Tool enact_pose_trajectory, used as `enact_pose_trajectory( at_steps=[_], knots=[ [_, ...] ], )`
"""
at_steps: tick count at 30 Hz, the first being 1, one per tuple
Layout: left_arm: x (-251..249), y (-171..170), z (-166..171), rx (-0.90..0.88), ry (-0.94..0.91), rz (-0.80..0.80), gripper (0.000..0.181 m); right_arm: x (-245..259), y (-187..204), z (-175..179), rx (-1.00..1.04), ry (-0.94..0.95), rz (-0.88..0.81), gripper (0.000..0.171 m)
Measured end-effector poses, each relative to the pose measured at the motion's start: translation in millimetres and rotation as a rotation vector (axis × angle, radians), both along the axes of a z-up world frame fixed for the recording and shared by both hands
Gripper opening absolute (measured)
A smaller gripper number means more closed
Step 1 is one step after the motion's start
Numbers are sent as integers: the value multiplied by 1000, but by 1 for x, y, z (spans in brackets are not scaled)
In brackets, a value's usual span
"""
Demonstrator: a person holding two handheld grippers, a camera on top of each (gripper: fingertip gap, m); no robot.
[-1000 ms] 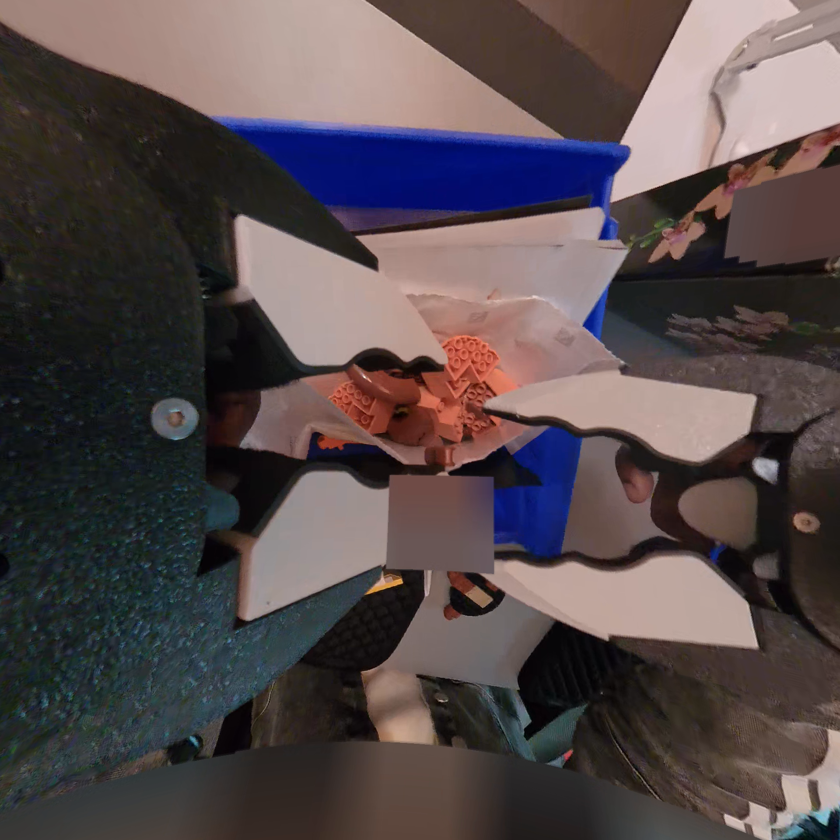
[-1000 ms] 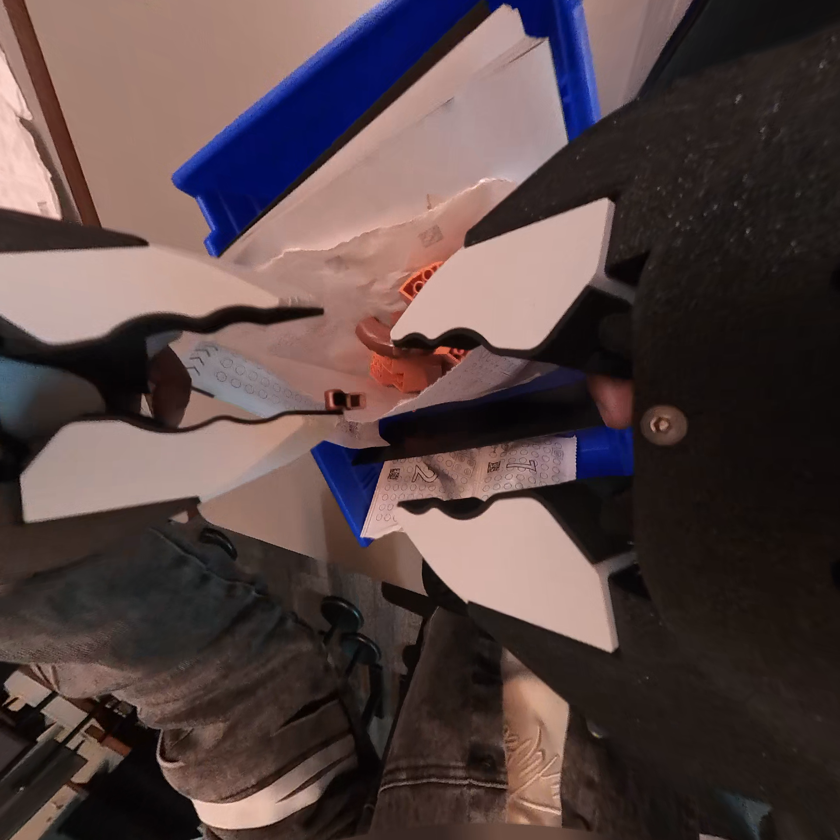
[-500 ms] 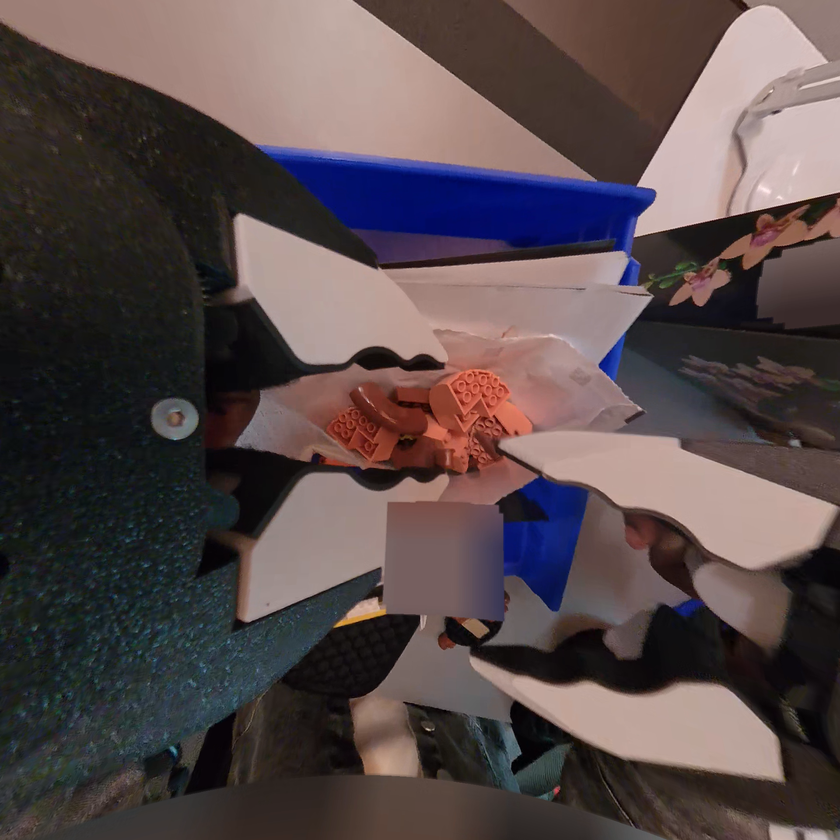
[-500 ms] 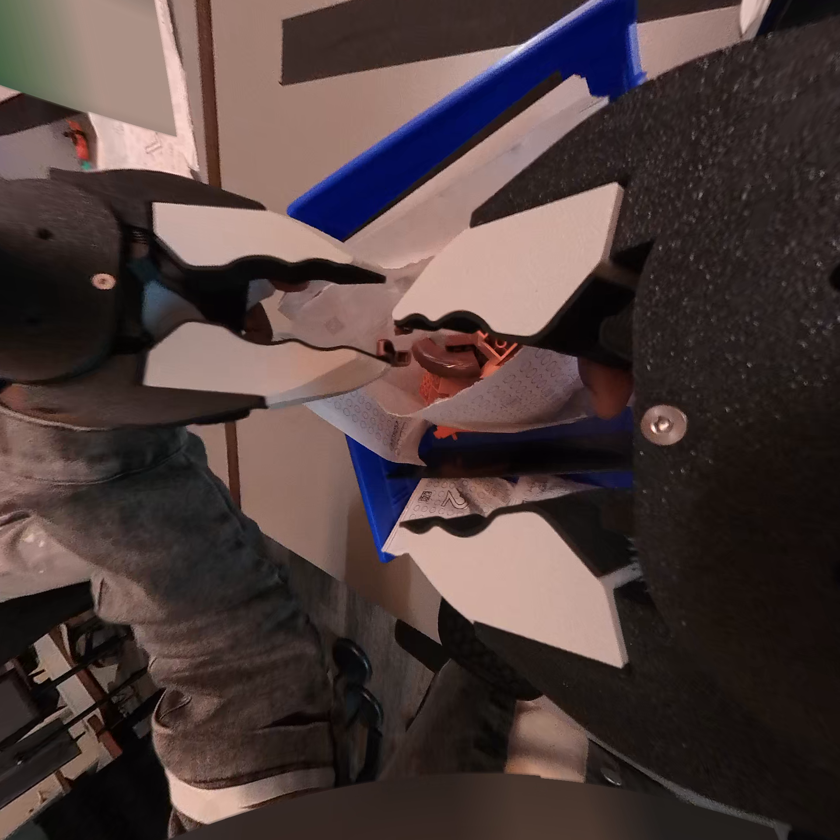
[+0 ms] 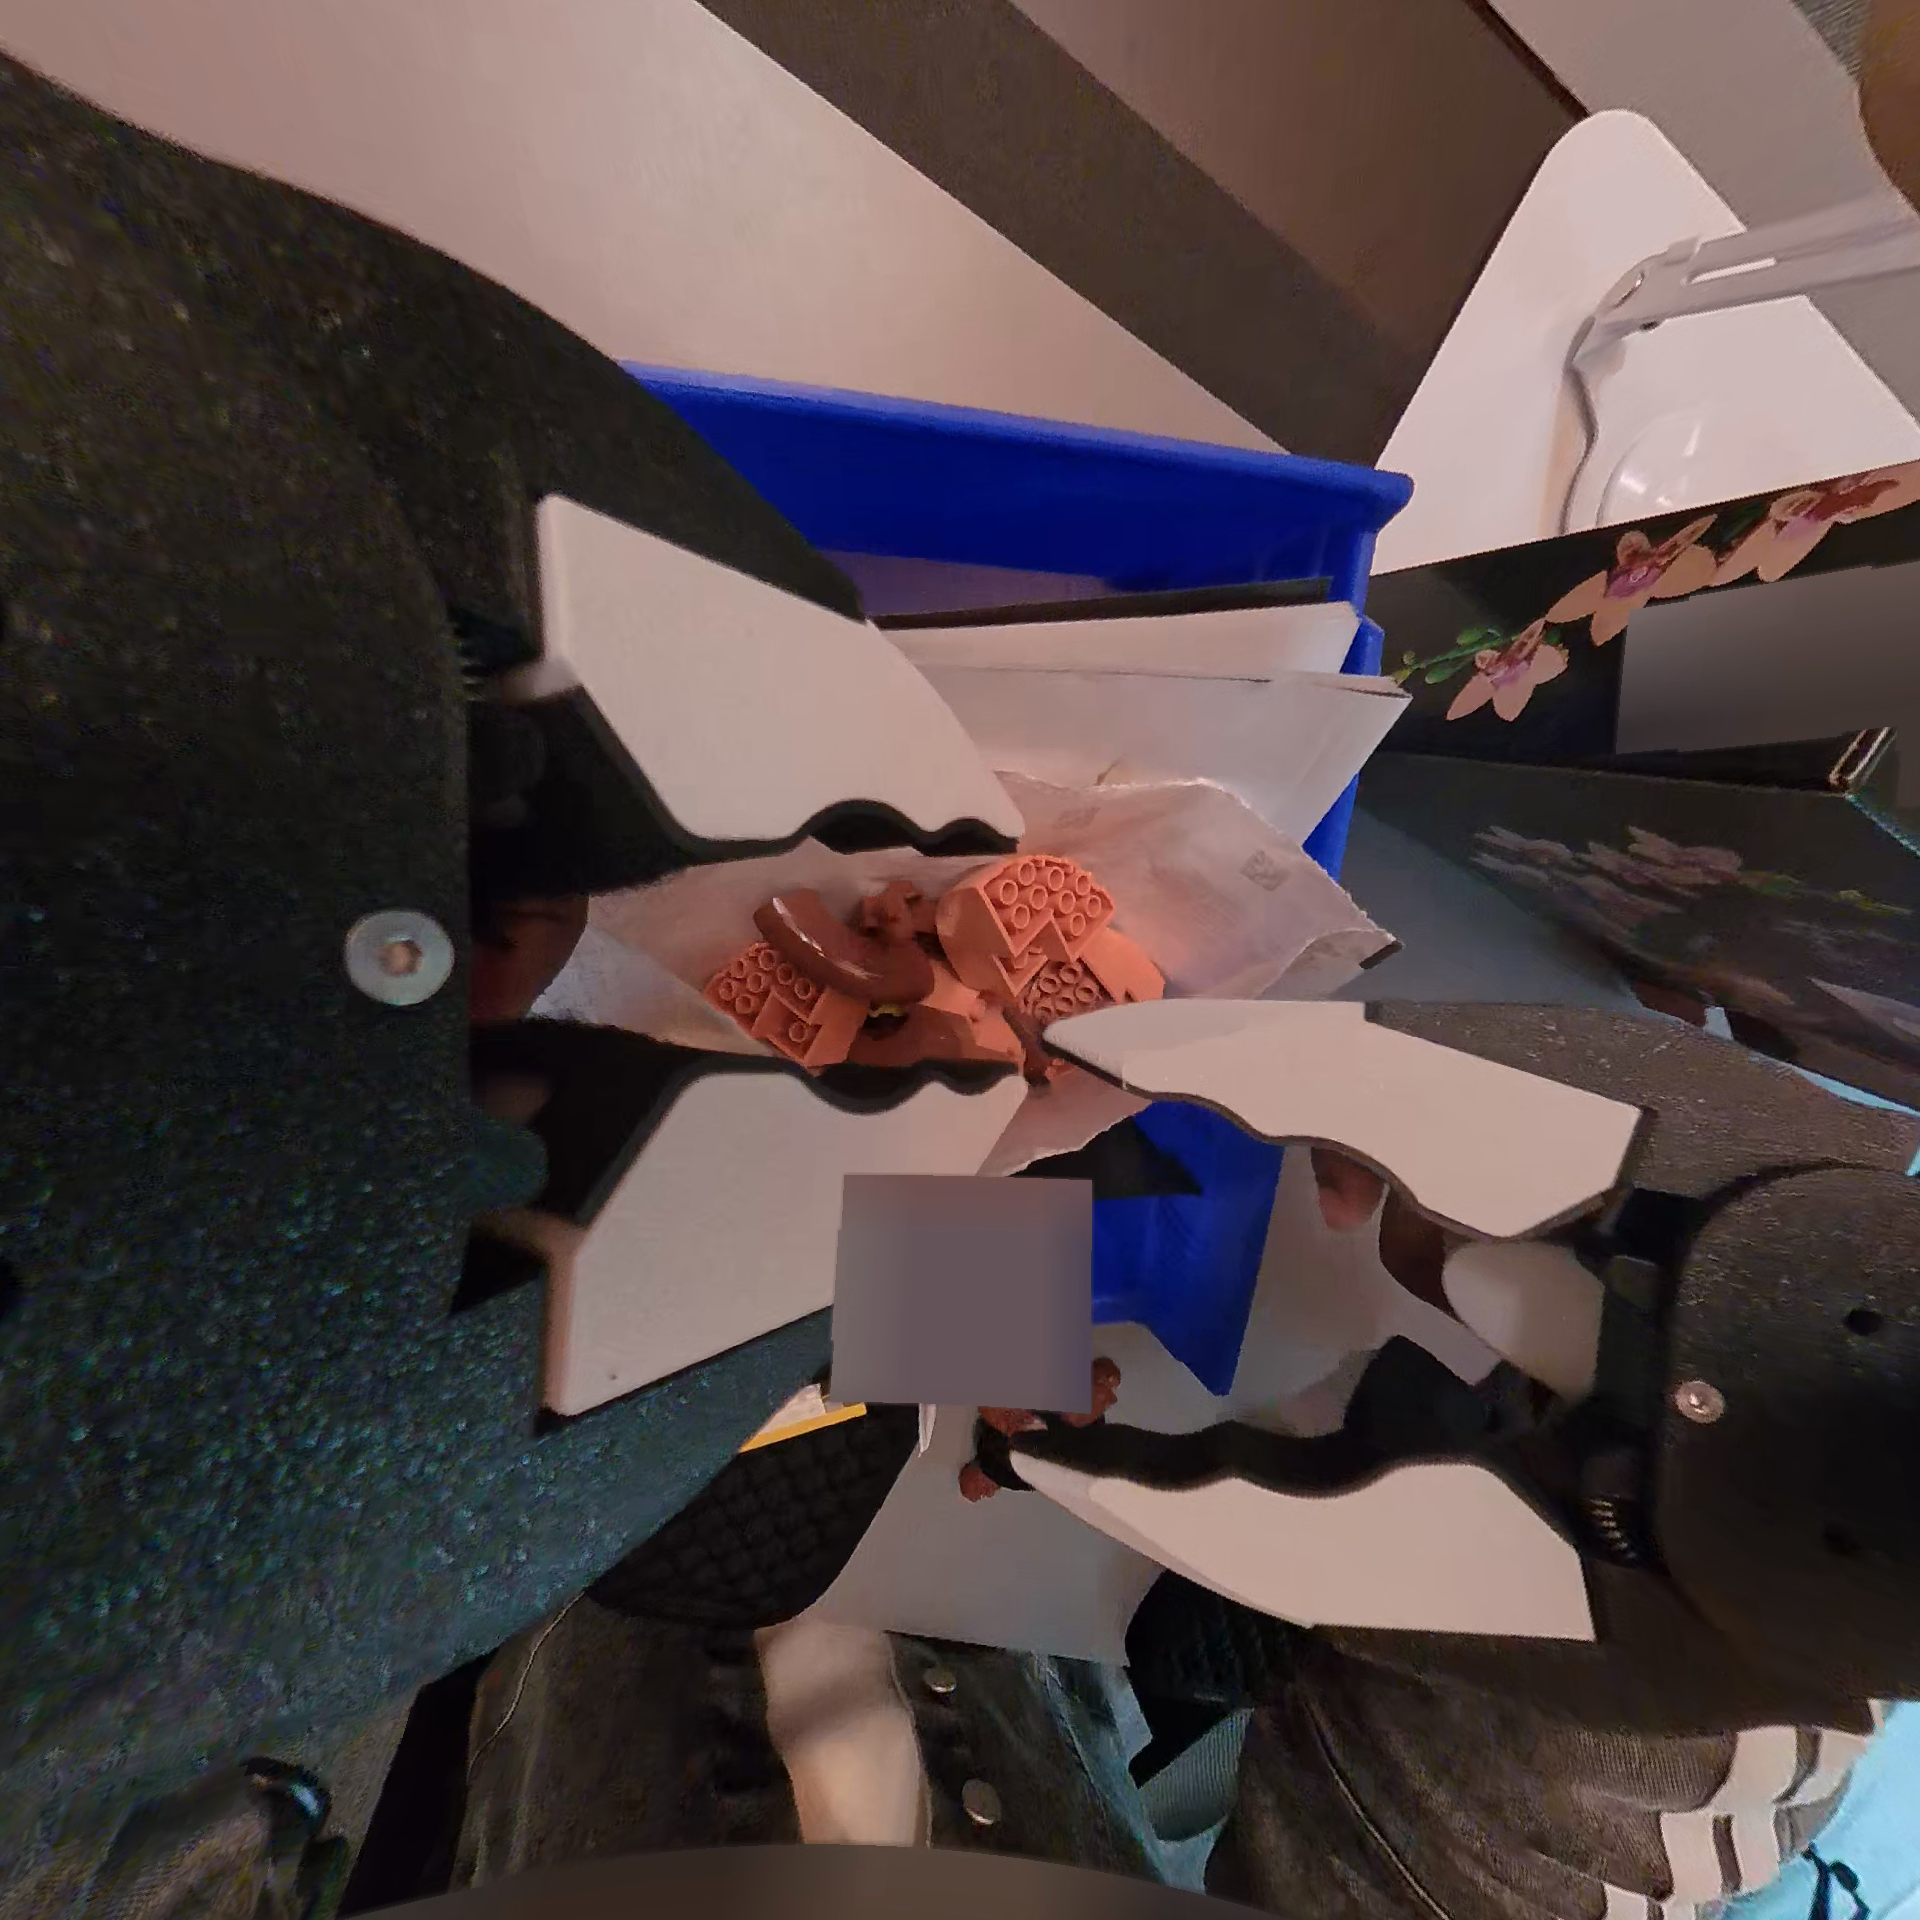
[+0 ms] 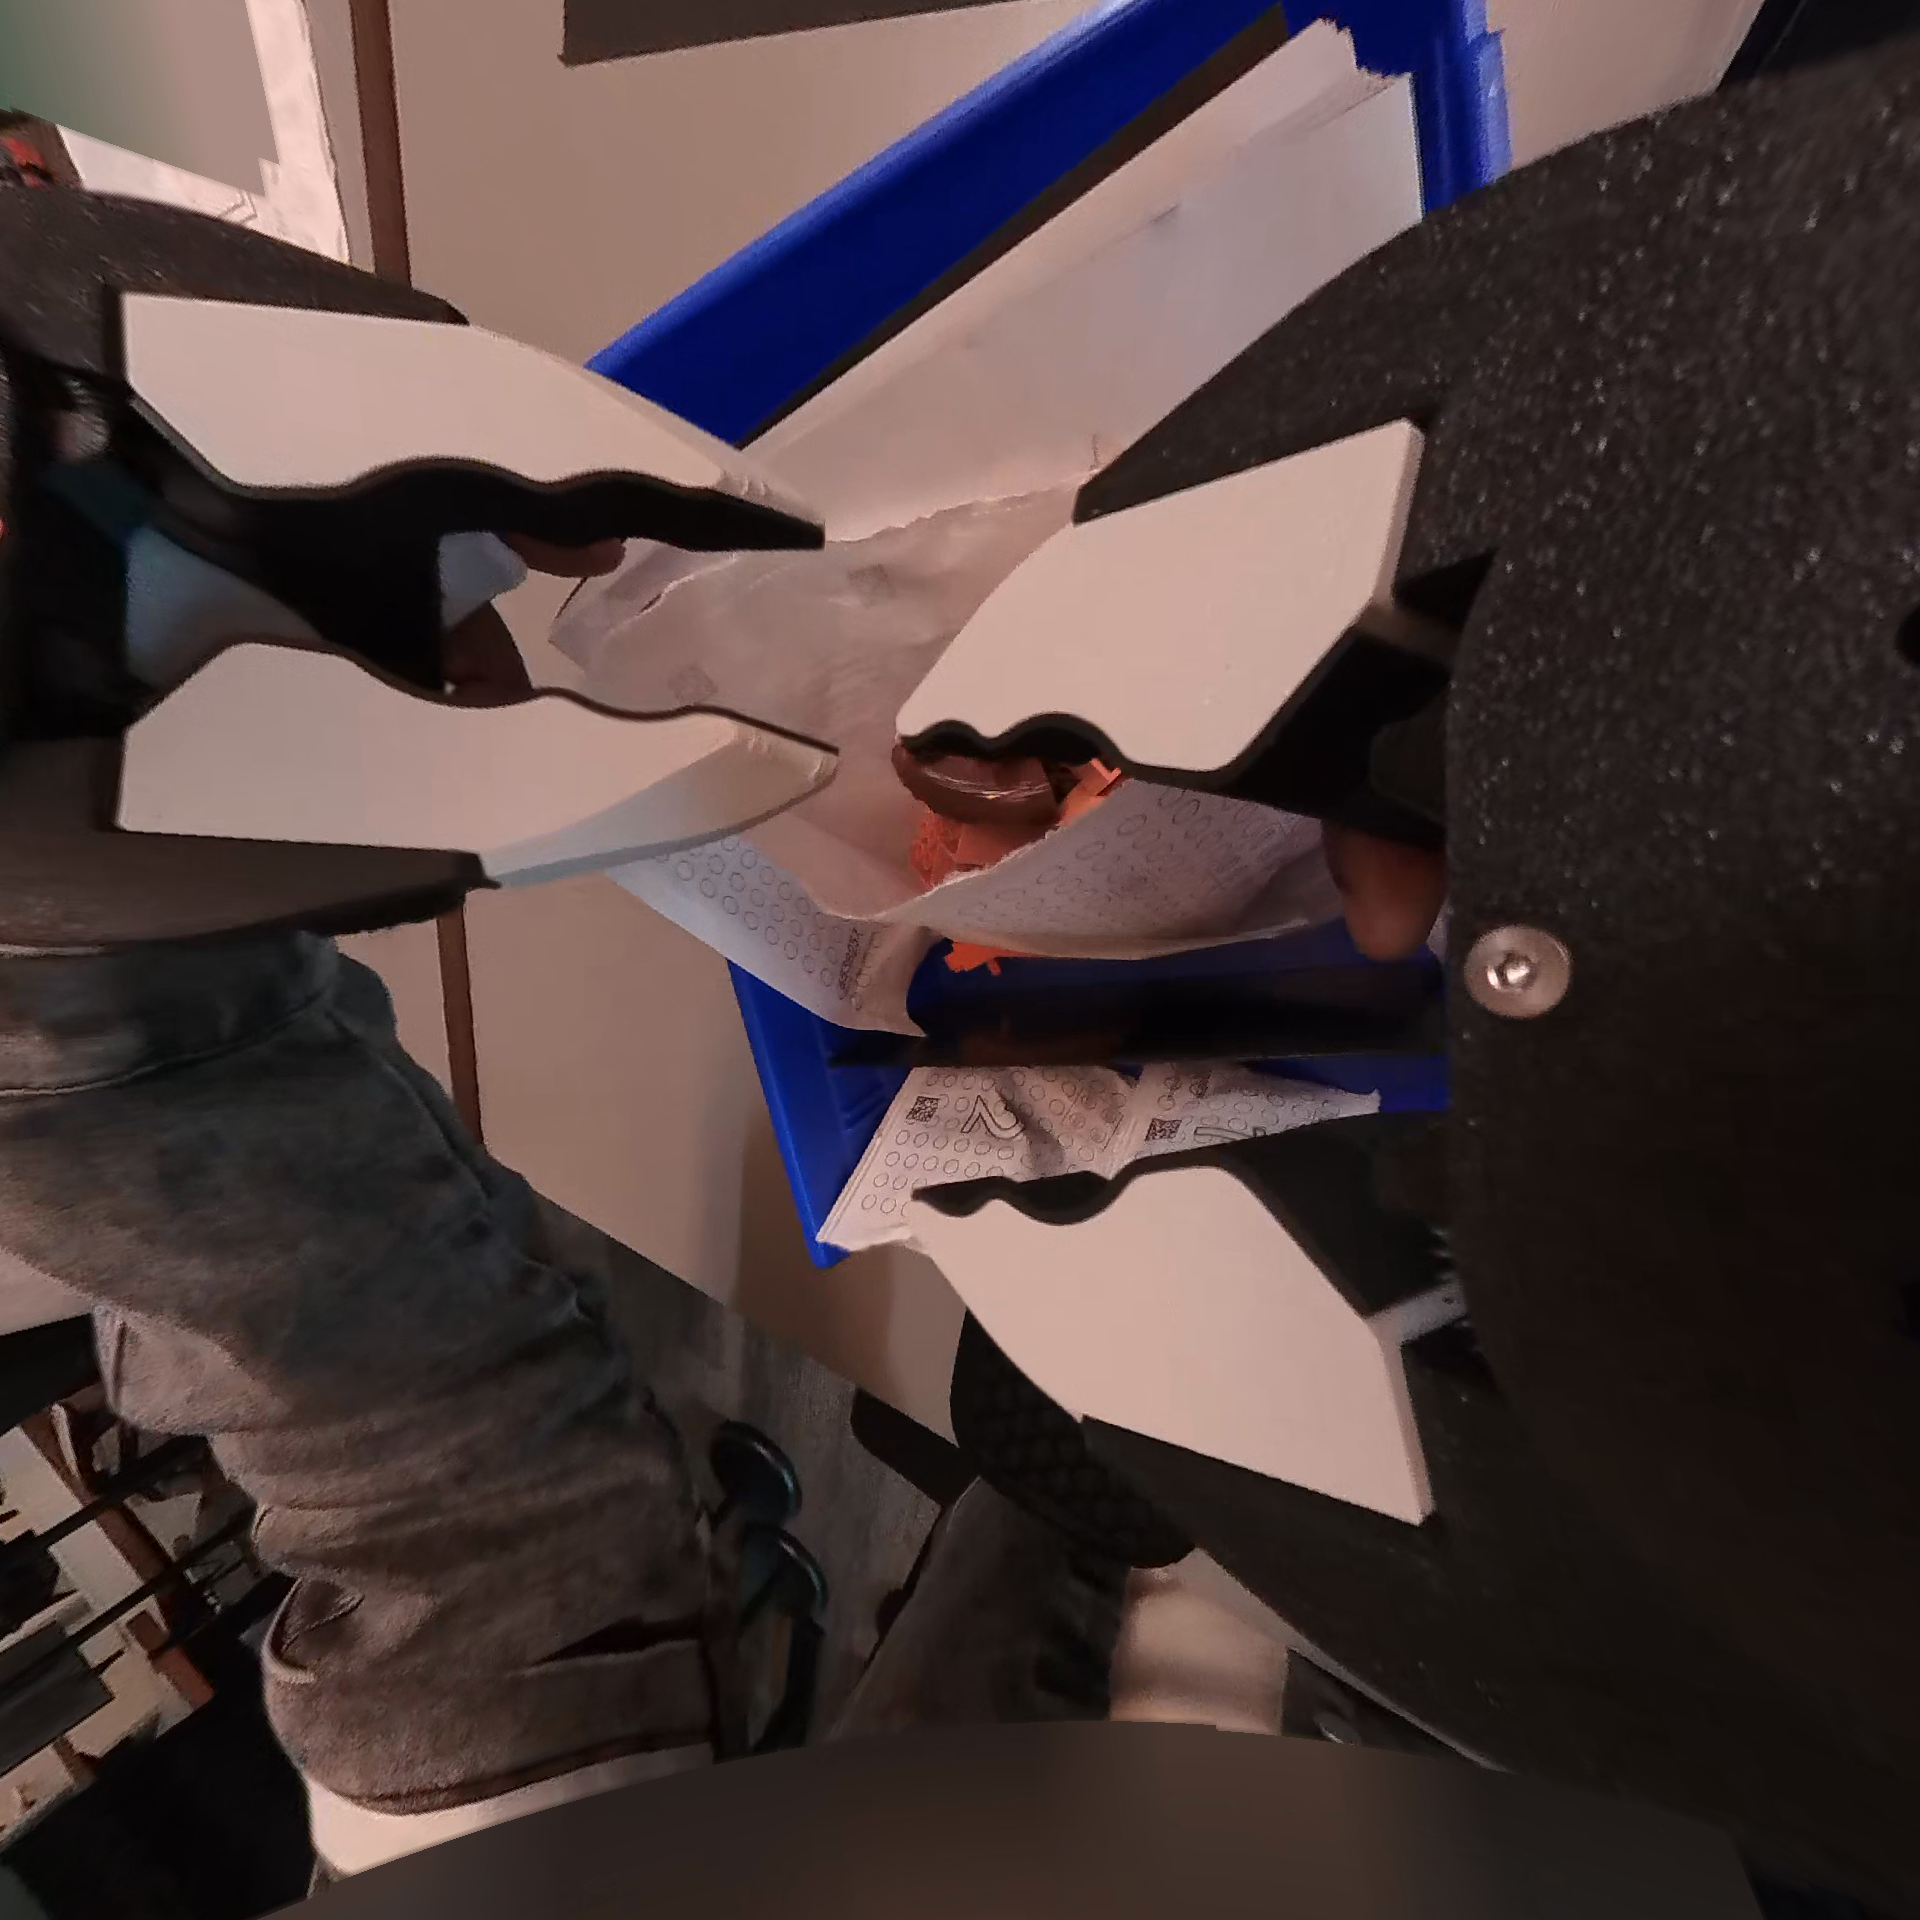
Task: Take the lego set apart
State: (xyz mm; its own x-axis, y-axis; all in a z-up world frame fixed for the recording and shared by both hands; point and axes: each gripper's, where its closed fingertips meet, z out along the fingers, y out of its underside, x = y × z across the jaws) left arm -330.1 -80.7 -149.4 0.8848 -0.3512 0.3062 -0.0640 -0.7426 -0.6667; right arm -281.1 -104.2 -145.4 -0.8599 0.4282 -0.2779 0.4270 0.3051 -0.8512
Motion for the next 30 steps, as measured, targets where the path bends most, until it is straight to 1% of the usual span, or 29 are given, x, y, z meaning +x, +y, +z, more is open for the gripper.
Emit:
enact_pose_trajectory(
  at_steps=[3, 7, 8, 9, 12, 13, 15, 17, 19, 23, 25, 26, 27, 28, 30],
  knots=[
    [3, 4, -1, 20, 11, 9, 34, 1, -1, 0, 9, -3, 2, 77],
    [-2, 0, -24, -90, 101, 18, 31, 2, -2, 4, -2, 3, -1, 77],
    [0, -1, -25, -98, 102, 9, 30, 2, -2, 5, 0, 5, -4, 76],
    [2, -1, -20, -78, 99, 4, 29, 2, -1, 4, 10, 2, -6, 76],
    [5, 8, 11, 75, 71, 17, 26, 2, 1, 0, 19, -9, -12, 77],
    [6, 10, 16, 100, 70, 18, 26, 2, 1, 1, 10, -9, -13, 77],
    [5, 11, 7, 59, 110, 16, 26, 2, -1, 3, -2, -3, -9, 76],
    [4, 3, -14, -52, 169, -13, 22, 2, 0, 1, 18, -9, -12, 77],
    [1, -3, -25, -91, 217, -19, 24, 1, 3, 1, 13, -9, -25, 77],
    [-6, 0, -10, -18, 200, 47, 22, 2, 7, 1, 7, -8, -38, 76],
    [-12, 2, 6, 59, 213, 108, 22, 7, 8, 5, 4, -4, -53, 76],
    [-11, 2, 19, 128, 204, 136, 23, 12, 9, 9, -2, 8, -64, 75],
    [-3, 1, 34, 218, 179, 142, 25, 18, 10, 15, -13, 29, -89, 74],
    [11, -3, 49, 312, 141, 120, 32, 24, 11, 20, -12, 52, -127, 73],
    [54, -25, 71, 445, 49, 21, 50, 45, 15, 24, 21, 78, -201, 73]
  ],
)
